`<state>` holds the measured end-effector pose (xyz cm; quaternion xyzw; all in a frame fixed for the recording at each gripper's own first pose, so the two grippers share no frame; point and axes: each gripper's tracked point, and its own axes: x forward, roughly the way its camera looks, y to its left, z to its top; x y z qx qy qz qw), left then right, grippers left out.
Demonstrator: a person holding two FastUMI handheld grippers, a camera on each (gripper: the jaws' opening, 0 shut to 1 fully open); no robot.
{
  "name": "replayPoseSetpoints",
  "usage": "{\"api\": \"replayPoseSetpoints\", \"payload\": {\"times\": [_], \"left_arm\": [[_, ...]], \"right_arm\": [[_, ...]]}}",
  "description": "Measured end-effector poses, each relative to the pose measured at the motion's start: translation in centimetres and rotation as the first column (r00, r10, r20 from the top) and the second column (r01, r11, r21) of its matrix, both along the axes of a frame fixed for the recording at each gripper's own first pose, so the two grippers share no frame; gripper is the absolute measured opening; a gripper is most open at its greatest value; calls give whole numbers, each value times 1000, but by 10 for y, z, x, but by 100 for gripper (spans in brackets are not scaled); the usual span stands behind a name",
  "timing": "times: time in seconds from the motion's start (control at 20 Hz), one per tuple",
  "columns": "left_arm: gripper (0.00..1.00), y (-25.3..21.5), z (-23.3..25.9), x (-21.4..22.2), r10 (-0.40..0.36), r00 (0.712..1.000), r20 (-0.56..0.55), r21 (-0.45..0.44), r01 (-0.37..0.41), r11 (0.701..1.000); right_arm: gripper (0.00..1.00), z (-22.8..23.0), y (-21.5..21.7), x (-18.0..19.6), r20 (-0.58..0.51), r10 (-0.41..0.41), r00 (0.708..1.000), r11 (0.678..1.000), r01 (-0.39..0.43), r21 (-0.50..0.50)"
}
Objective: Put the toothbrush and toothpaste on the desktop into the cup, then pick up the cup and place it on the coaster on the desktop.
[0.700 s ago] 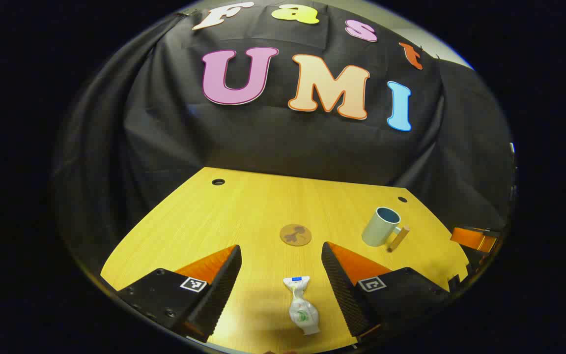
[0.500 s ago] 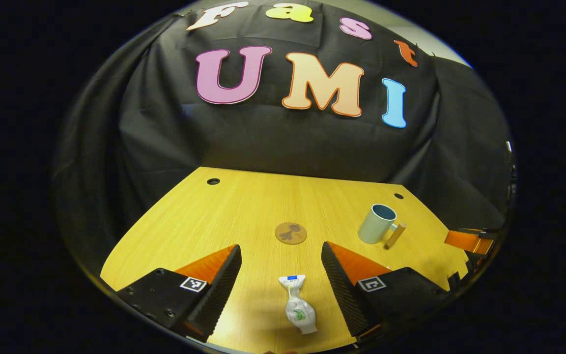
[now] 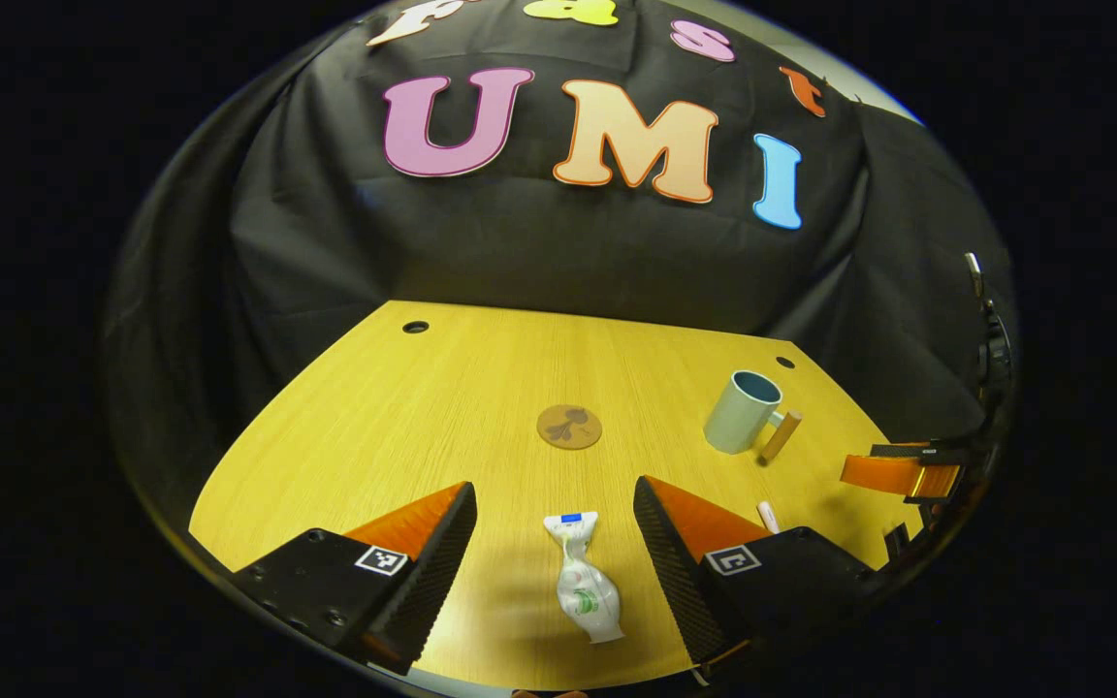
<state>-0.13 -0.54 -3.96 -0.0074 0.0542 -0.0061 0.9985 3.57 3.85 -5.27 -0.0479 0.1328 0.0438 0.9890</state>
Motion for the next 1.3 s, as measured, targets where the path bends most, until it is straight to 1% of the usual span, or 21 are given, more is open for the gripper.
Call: {"api": "replayPoseSetpoints", "payload": {"times": [0.1, 0.15, 0.2, 0.25, 0.3, 0.4, 0.5, 0.55, 0.6, 0.65, 0.7, 0.8, 0.85, 0.9, 0.95, 1.0, 1.05, 1.1, 1.15, 1.25, 1.3], "left_arm": [[95, 9, -5, 0, 23, 1000, -14, -7, -23, 1000], [95, 13, -6, 0, 37, 999, -19, -8, -37, 999], [95, 24, -11, -1, 63, 998, -29, -11, -63, 998], [94, 29, -13, -3, 77, 996, -38, -17, -78, 997], [95, 33, -16, -5, 90, 995, -46, -24, -91, 996], [95, 42, -20, -7, 119, 991, -55, -29, -120, 992], [95, 50, -24, -13, 146, 987, -68, -30, -149, 988], [95, 56, -28, -18, 167, 983, -80, -26, -170, 985], [95, 59, -29, -19, 179, 980, -86, -25, -182, 983], [95, 61, -31, -21, 188, 978, -92, -28, -191, 981], [95, 62, -32, -23, 196, 976, -97, -32, -200, 979], [95, 65, -40, -27, 214, 970, -116, -38, -219, 975], [95, 66, -44, -27, 218, 968, -124, -34, -224, 974], [95, 66, -46, -30, 222, 966, -132, -27, -228, 973], [95, 66, -47, -30, 223, 965, -137, -23, -229, 973], [95, 64, -50, -30, 221, 964, -147, -24, -227, 974], [95, 61, -53, -29, 215, 964, -156, -32, -222, 974], [95, 60, -55, -29, 213, 963, -166, -32, -221, 975], [95, 60, -55, -27, 214, 962, -168, -29, -221, 975], [95, 59, -55, -26, 213, 962, -169, -23, -220, 975], [95, 58, -55, -25, 212, 963, -168, -23, -219, 975]], "right_arm": [[94, -14, 7, 10, -80, 16, 997, 999, -18, -29], [99, -19, 8, 15, -105, 16, 994, 999, -21, -46], [94, -23, 13, 23, -135, 26, 990, 997, -35, -63], [94, -28, 15, 27, -155, 29, 988, 997, -39, -66], [99, -32, 17, 30, -178, 29, 984, 997, -42, -70], [99, -43, 15, 38, -230, 18, 973, 995, -39, -88], [99, -56, 13, 46, -292, 1, 956, 994, -34, -107], [94, -65, 11, 51, -336, -10, 942, 993, -31, -116], [94, -71, 9, 53, -361, -20, 932, 992, -28, -127], [98, -76, 6, 55, -386, -34, 922, 990, -23, -141], [98, -83, 2, 57, -410, -51, 911, 987, -16, -158], [99, -98, -7, 60, -475, -99, 874, 982, 9, -188], [99, -100, -9, 61, -493, -112, 863, 981, 16, -194], [94, -103, -11, 62, -507, -126, 853, 979, 26, -200], [93, -106, -14, 64, -513, -144, 846, 977, 39, -211], [98, -107, -14, 64, -523, -148, 839, 976, 38, -214], [88, -109, -15, 64, -537, -155, 829, 973, 33, -230], [68, -111, -15, 63, -547, -159, 822, 970, 28, -240], [73, -112, -16, 63, -551, -164, 819, 969, 30, -243], [60, -112, -18, 63, -551, -177, 815, 966, 37, -255], [49, -113, -15, 62, -561, -171, 810, 968, 32, -248]]}}
